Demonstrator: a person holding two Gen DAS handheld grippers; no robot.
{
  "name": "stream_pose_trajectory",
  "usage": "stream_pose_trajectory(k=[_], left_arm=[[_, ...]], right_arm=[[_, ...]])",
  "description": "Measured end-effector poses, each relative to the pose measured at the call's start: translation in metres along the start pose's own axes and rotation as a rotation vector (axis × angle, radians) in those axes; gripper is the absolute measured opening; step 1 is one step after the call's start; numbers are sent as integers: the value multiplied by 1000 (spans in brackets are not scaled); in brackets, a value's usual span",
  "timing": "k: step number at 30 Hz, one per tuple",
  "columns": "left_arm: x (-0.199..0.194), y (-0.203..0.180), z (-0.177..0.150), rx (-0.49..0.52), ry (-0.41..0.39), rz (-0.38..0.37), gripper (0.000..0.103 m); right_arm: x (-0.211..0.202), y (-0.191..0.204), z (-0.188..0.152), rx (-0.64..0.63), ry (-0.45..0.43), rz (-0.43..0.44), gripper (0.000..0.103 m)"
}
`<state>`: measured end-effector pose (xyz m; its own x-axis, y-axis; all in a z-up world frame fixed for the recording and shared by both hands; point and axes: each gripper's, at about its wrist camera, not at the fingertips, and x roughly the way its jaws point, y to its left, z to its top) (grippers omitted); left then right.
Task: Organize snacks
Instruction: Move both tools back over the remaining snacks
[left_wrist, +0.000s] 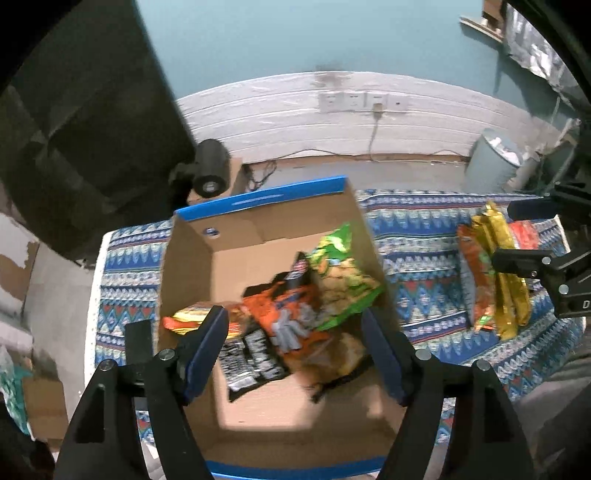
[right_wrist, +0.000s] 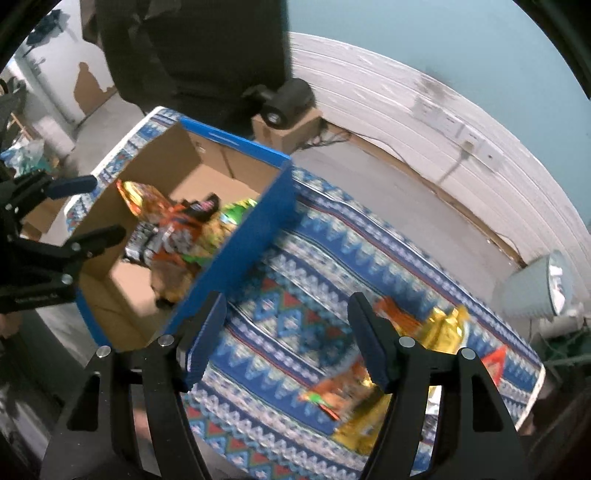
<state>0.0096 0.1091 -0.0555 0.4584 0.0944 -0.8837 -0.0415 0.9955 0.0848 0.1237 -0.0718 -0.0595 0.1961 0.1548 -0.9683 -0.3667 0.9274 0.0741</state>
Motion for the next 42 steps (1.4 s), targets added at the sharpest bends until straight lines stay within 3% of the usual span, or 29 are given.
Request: stream_pose_trajectory(k=[20, 32, 42], left_arm=[[11, -94, 16, 126, 43, -89, 77], [44, -144, 15, 171, 136, -147, 77], [78, -171, 9, 169, 219, -183, 77]], right_arm=[[-11, -99, -92, 184, 40, -50, 69], [25, -148, -137, 332, 88, -28, 69], [55, -154, -158, 389, 113, -3, 69]])
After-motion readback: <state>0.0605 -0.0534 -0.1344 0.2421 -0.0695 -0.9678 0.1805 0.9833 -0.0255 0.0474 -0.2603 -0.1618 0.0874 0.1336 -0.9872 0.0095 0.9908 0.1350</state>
